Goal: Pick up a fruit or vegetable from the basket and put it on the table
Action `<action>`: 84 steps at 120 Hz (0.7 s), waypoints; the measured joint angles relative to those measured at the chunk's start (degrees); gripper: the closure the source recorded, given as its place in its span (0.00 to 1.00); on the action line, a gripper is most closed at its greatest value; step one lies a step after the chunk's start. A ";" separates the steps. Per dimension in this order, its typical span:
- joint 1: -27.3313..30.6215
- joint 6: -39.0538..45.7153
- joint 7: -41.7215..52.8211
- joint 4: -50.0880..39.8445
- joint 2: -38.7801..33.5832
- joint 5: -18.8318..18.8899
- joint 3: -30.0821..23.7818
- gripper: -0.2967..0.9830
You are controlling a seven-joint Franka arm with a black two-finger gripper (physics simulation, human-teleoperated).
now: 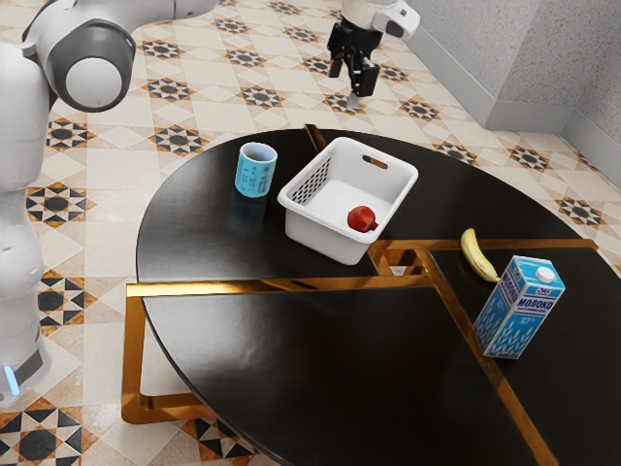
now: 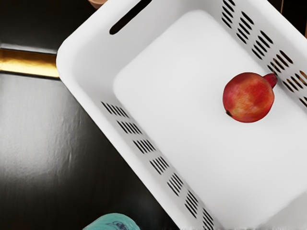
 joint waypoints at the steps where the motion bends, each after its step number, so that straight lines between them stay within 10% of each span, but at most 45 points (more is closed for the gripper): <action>1: 0.00 -0.01 0.02 0.00 0.00 0.01 0.00 0.23; 84: -0.10 1.81 4.04 0.82 -1.52 -10.71 -0.83 0.23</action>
